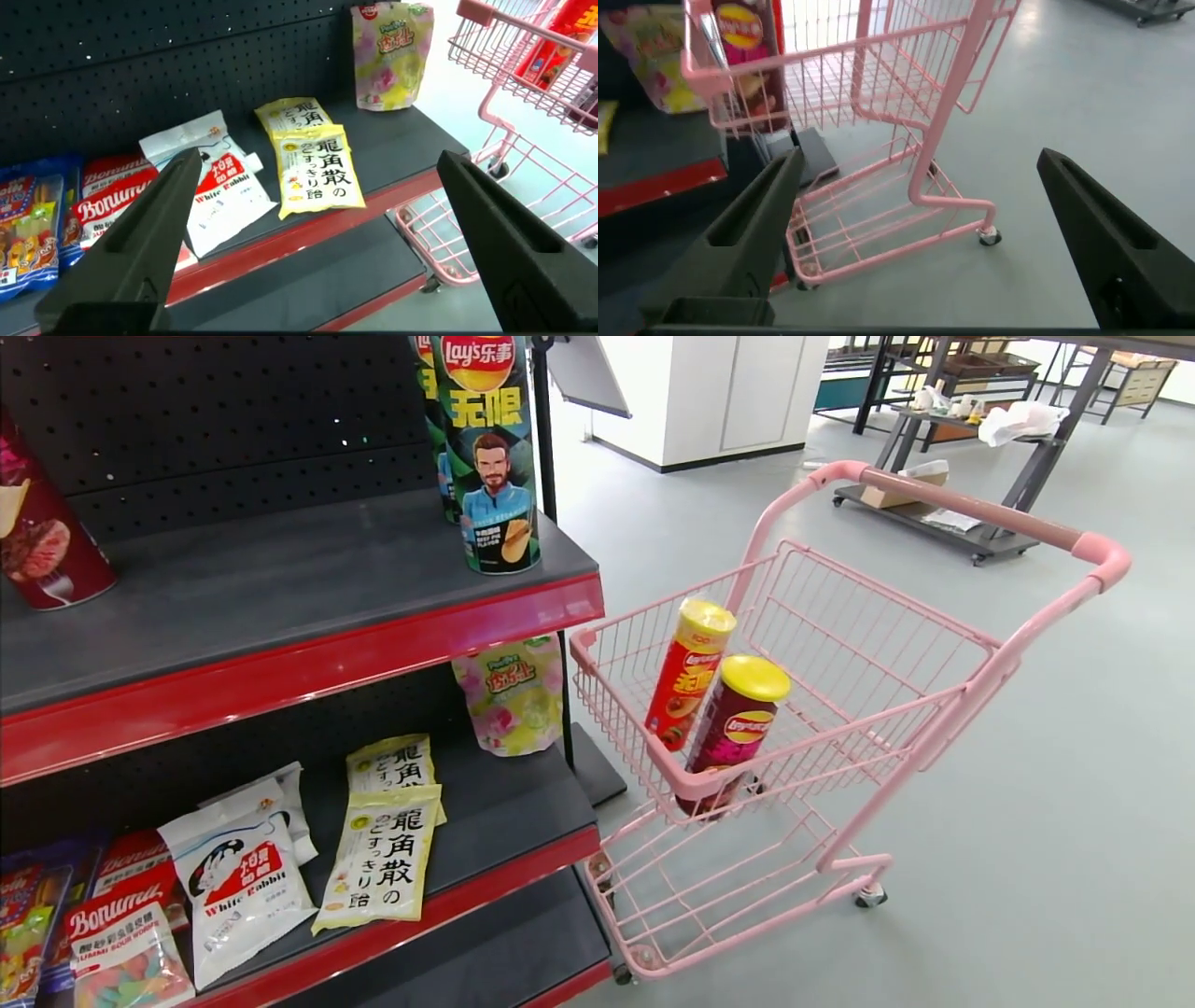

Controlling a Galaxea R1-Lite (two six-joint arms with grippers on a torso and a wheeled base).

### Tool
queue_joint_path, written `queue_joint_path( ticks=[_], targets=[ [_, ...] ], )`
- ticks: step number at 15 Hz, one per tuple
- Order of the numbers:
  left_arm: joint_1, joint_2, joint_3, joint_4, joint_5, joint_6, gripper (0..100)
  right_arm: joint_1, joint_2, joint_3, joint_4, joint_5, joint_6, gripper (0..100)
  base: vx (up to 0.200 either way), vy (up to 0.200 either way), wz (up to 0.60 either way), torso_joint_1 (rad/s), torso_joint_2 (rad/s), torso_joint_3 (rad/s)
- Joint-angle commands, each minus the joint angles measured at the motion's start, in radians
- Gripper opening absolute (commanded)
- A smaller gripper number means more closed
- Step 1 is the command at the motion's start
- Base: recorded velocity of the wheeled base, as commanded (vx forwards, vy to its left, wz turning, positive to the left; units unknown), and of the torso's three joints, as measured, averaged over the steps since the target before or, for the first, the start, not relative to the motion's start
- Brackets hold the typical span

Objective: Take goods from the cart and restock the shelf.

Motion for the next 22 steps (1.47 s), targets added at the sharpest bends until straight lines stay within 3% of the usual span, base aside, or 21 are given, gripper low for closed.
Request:
queue_joint_path(
  ticks=[1, 3, 4, 7, 9, 12, 15, 22],
  targets=[
    [0.0, 0.001, 0.0, 0.0, 0.001, 0.001, 100, 0.048, 0.559, -0.543, -0.008, 0.044, 0.214, 100, 0.0, 0.0, 0.0, 0.0, 0.0, 0.0],
    [0.0, 0.001, 0.0, 0.0, -0.002, 0.001, 100, 0.089, 0.722, -0.666, -0.011, 0.079, 0.204, 100, 0.0, 0.0, 0.0, 0.0, 0.0, 0.0],
    [0.0, 0.001, 0.0, 0.0, -0.002, 0.001, 100, 0.114, 0.809, -0.637, -0.049, 0.115, 0.142, 100, 0.0, 0.0, 0.0, 0.0, 0.0, 0.0],
    [0.0, 0.001, 0.0, 0.0, -0.002, 0.001, 100, 0.158, 0.981, -0.508, -0.204, 0.196, 0.134, 100, 0.0, 0.0, 0.0, 0.0, 0.0, 0.0],
    [0.0, 0.001, 0.0, 0.0, -0.002, 0.001, 100, 0.215, 1.177, -0.359, -0.508, 0.205, 0.138, 100, 0.0, 0.0, 0.0, 0.0, 0.0, 0.0],
    [0.0, 0.001, 0.0, 0.0, -0.002, 0.001, 100, 0.216, 1.426, -0.308, -0.773, 0.253, 0.135, 100, 0.0, 0.0, 0.0, 0.0, 0.0, 0.0],
    [0.0, 0.001, 0.0, 0.0, -0.002, 0.001, 100, 0.218, 1.547, -0.345, -0.841, 0.3, 0.128, 100, 0.0, 0.0, 0.0, 0.0, 0.0, 0.0],
    [0.0, 0.001, 0.0, 0.0, -0.002, 0.002, 100, 0.279, 1.72, -0.528, -0.842, 0.299, 0.117, 100, 0.0, 0.0, 0.0, 0.0, 0.0, 0.0]
  ],
)
